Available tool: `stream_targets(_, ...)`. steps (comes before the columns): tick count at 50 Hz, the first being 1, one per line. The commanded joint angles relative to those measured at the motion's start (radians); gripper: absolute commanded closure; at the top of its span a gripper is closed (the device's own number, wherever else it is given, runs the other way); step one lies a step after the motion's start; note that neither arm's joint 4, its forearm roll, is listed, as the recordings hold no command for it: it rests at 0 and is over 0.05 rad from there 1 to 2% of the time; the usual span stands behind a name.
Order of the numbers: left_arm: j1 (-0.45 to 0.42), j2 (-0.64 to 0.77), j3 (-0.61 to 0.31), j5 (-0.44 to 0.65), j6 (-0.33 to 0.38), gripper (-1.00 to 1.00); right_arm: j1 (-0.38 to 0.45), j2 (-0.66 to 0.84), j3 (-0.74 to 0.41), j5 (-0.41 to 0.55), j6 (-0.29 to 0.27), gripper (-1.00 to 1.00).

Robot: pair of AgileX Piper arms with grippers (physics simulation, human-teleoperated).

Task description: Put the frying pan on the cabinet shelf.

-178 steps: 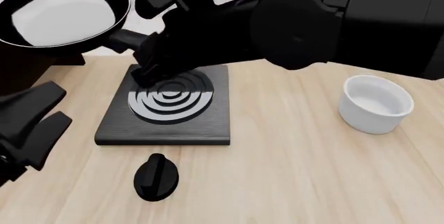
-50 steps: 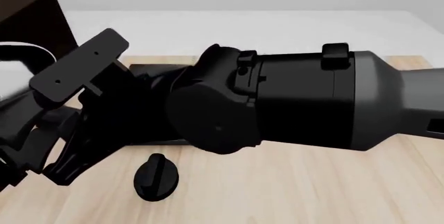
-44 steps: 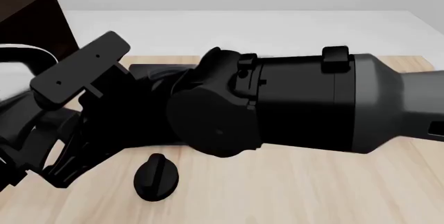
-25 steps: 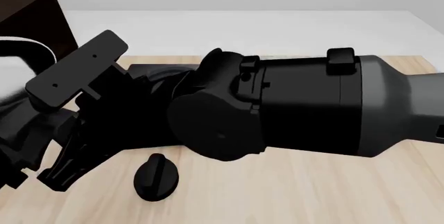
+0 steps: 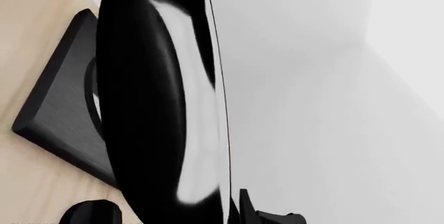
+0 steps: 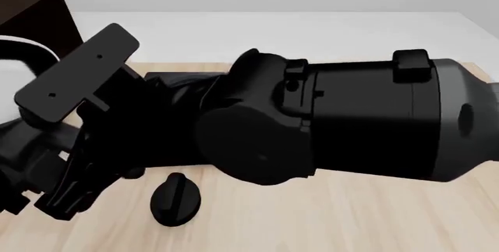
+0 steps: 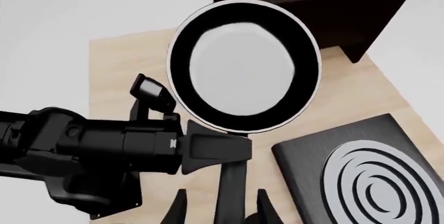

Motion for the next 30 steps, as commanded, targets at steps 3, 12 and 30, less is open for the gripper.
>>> stream_targets(3,0.006,-0.016,-0.018,0.005,0.01,1.0,-0.011,-0.078,0.045,-0.019,-0.003,-1.0)
stream_targets(12,0.005,-0.017,-0.022,0.009,0.014,1.0,-0.031,-0.174,0.095,-0.028,0.017,-1.0)
stream_targets(30,0.003,-0.042,-0.036,0.034,0.018,1.0,-0.257,-0.654,0.545,-0.115,0.096,-1.0)
